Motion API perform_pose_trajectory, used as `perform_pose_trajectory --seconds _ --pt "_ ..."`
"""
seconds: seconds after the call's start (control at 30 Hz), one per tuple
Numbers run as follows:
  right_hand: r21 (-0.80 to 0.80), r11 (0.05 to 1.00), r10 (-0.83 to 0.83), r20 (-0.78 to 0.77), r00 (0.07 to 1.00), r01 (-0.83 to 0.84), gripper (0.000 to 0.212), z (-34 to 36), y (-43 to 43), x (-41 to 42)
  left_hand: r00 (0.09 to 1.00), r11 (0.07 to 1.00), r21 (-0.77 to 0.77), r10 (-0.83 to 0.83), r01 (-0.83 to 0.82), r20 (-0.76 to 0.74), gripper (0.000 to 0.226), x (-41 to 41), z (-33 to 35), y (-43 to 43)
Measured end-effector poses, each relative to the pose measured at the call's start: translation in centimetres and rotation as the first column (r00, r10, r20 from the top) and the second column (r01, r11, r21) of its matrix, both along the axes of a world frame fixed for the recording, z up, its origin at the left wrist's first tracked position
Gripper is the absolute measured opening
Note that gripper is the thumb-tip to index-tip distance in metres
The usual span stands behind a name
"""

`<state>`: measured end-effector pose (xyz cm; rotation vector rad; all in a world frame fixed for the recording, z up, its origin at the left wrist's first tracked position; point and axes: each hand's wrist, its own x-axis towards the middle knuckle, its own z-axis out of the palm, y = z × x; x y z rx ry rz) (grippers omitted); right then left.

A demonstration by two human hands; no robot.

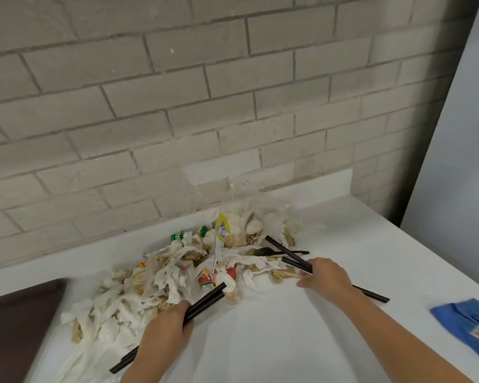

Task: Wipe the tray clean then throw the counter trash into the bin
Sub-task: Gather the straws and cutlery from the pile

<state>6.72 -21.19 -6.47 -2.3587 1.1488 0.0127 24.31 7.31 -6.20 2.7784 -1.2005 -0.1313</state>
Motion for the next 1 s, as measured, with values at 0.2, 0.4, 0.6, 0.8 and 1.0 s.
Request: perform_pose_trajectory --seconds 0.2,0.4,0.6,0.8,1.0 --pt "0.027 0.995 0.094 0.074 0.993 -0.096 0.016 -0.5 -1.0 -0.7 0.999 0.973 -0.228 0.019 -0.028 -0.041 0.015 -1.3 2.7 -2.4" --pt "0.035 0.995 0.079 0.321 0.944 -0.096 0.018 1.7 -2.5 -1.2 0.985 0.895 -0.442 -0.015 -0.062 -0.17 0.005 -2.6 3.5 -6.7" --pt "0.022 0.99 0.115 0.441 0.89 -0.139 0.014 5.7 -4.9 -0.3 0.994 0.913 -0.396 -0.11 0.098 -0.008 0.021 -3.6 3.0 -12.0" --pt "0.048 0.965 0.212 0.442 0.872 -0.259 0.024 7.2 -6.8 1.6 0.956 0.961 -0.031 -0.268 0.273 0.12 0.032 -3.0 1.5 -18.4" --pt "0.09 0.933 0.309 0.299 0.903 -0.349 0.02 5.4 -8.6 3.6 0.901 0.91 0.207 -0.397 0.36 0.176 0.031 -0.8 -0.9 -21.3"
